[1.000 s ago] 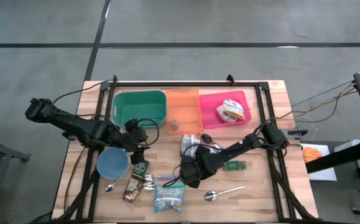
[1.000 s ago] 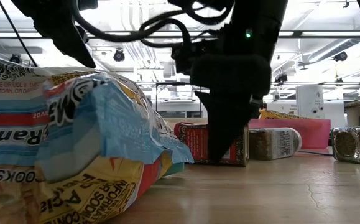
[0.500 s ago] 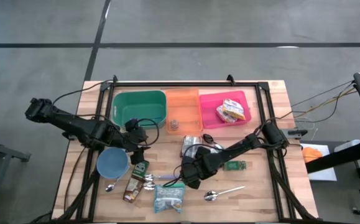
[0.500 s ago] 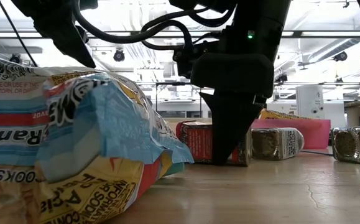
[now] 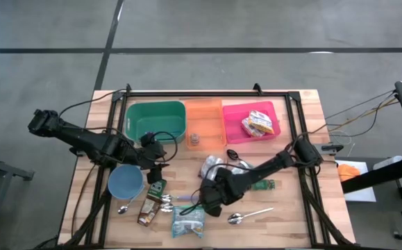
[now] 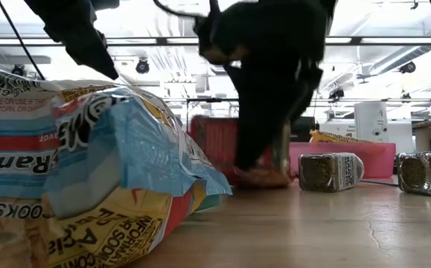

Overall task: Pick & Place Food Item
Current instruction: Put the red seasoning can into the orange bin

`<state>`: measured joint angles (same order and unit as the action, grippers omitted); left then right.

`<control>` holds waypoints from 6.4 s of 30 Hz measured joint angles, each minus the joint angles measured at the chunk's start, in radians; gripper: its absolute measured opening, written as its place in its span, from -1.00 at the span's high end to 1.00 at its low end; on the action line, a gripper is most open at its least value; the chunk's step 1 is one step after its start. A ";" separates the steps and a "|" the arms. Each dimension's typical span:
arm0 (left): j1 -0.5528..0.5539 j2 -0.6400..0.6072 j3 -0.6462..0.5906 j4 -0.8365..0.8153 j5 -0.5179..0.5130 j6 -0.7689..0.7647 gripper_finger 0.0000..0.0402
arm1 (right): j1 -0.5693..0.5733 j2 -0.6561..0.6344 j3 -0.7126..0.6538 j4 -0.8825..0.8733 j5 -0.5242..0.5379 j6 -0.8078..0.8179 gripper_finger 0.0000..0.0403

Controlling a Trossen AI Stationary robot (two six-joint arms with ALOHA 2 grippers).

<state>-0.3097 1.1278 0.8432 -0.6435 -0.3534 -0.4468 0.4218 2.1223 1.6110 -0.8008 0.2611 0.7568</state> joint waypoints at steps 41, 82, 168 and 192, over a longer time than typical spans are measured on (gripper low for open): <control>0.000 0.000 0.002 -0.008 0.015 0.000 -0.18 | 0.028 0.057 0.074 -0.016 -0.108 0.165 -0.74; -0.004 0.000 0.002 -0.011 0.044 -0.002 -0.18 | 0.026 0.058 0.144 0.020 -0.108 0.124 -0.78; -0.035 0.062 0.006 0.586 0.115 -0.139 -0.18 | 0.070 0.129 0.545 -0.379 0.829 -0.129 -0.36; -0.028 0.022 0.007 0.572 0.276 -0.148 -0.18 | 0.058 0.129 0.543 -0.405 0.796 -0.131 -0.36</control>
<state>-0.3382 1.1495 0.8497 -0.0714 -0.0777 -0.5952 0.4799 2.2513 2.1540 -1.2056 1.0571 0.6255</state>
